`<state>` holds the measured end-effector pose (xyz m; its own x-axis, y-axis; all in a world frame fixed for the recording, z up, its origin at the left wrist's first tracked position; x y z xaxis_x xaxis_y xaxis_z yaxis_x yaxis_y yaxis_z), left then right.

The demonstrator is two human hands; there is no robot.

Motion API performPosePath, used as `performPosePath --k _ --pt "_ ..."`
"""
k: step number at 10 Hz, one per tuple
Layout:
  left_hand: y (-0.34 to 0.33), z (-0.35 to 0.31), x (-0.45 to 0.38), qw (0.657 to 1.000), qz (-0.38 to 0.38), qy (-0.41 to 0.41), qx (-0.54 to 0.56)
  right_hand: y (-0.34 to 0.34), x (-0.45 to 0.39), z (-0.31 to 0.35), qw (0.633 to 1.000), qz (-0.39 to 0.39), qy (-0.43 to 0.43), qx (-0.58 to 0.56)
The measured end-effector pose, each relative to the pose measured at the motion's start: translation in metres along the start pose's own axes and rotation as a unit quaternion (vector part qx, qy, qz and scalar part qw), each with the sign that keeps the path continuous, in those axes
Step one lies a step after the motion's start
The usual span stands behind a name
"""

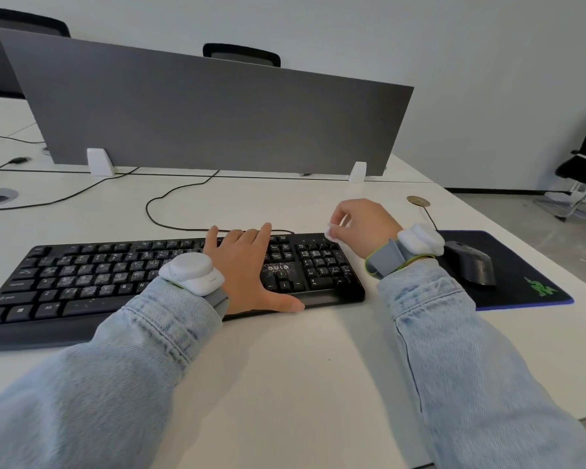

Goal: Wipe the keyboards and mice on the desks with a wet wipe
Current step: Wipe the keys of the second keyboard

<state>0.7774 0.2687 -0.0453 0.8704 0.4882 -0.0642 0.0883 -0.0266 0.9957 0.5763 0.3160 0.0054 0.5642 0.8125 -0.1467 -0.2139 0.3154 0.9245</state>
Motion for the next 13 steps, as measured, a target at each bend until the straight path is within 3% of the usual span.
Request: performPosePath --k 4,6,8,9,10,12,13 --pt "-0.001 0.001 0.001 1.000 -0.001 0.003 0.011 0.004 0.022 -0.006 0.985 0.124 0.009 0.117" --pt "0.000 0.000 0.000 1.000 -0.001 0.004 0.010 0.008 0.011 -0.001 0.999 0.029 0.021 0.020" --pt "0.000 0.001 0.001 1.000 -0.001 0.005 0.009 0.003 0.021 -0.004 0.985 0.132 0.011 0.111" --pt "0.000 0.000 0.000 1.000 0.000 0.003 0.011 0.012 0.014 -0.007 0.992 0.062 -0.019 0.109" --pt "0.000 0.000 0.000 1.000 0.000 0.003 0.009 0.012 0.009 -0.004 0.999 0.009 -0.010 0.033" --pt "-0.001 0.000 0.000 1.000 -0.003 0.005 0.007 -0.001 0.022 0.007 0.991 0.104 0.027 0.086" --pt "-0.001 0.001 0.000 1.000 -0.004 0.005 0.006 0.006 0.022 0.002 0.988 0.109 0.012 0.107"
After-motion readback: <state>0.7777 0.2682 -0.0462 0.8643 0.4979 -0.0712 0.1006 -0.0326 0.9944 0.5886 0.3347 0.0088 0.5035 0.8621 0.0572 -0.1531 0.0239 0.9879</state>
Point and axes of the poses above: each hand's wrist, its own x-axis away from the middle knuckle, its own y-axis out of the back of the hand, z = x × y, the point moved 7 cm from there along -x, towards the middle knuckle, and after that the axes turned 13 degrees about -y, right-handed, at the moved point
